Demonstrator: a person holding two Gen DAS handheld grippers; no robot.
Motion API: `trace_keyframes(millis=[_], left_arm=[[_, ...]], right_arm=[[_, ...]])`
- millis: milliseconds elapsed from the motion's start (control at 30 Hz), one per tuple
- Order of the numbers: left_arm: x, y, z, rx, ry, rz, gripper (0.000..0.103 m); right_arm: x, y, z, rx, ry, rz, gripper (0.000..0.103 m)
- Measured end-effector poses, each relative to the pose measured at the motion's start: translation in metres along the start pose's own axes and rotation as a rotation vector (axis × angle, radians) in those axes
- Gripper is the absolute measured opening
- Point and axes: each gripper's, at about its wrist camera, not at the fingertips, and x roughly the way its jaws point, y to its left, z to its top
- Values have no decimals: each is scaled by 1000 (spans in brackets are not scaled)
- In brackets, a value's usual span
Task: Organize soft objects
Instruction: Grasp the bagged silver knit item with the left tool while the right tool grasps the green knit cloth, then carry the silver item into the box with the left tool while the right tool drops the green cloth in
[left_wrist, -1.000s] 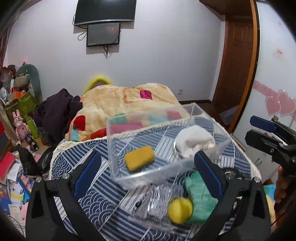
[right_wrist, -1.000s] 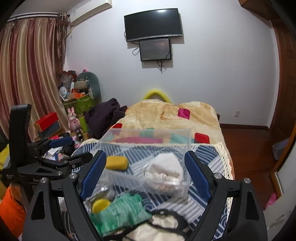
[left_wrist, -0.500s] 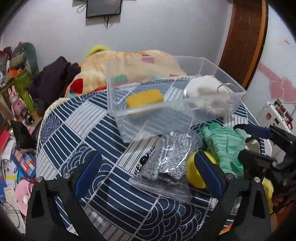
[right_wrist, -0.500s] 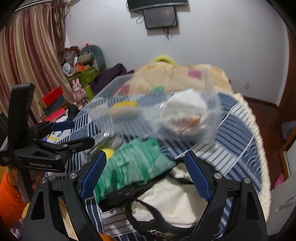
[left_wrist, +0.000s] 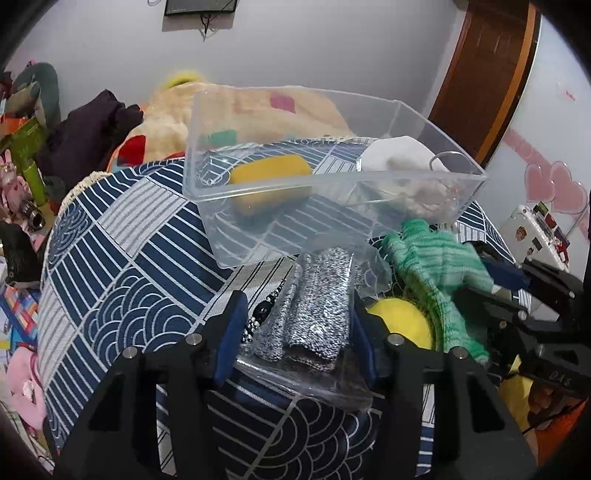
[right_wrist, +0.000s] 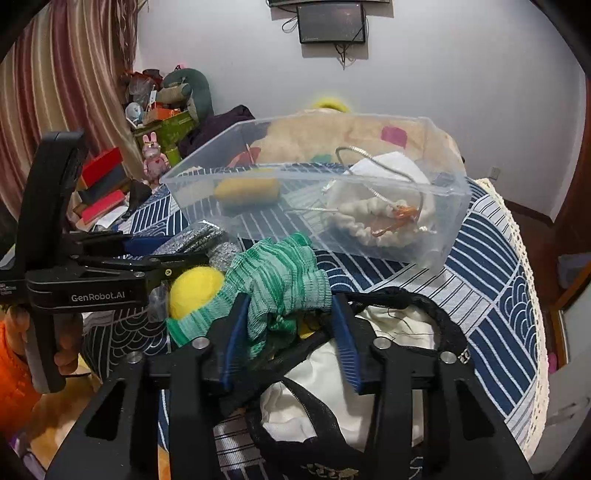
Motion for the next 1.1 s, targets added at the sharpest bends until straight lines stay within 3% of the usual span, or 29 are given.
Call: trace_keyframes(millis=[167, 400, 500, 567, 700, 800, 1100], left_arm=[[-17, -10, 0, 64, -41, 59, 53], [-18, -26, 2, 121, -44, 24, 53], [-10, -25, 3, 108, -30, 23, 44], [-4, -18, 6, 83, -12, 8, 32], [2, -9, 7, 55, -2, -13, 23], [-7, -8, 8, 45, -24, -20, 16], [-61, -11, 24, 15, -170, -79, 15]], right_arm=[[-11, -2, 3, 3, -34, -12, 38], [-28, -3, 7, 11, -83, -9, 33], [-35, -4, 9, 19, -105, -3, 33], [-38, -4, 11, 21, -116, 1, 33], [-43, -2, 15, 29, -137, 4, 33], [-47, -3, 16, 36, -153, 3, 33], [-64, -14, 32, 62, -228, -13, 33]])
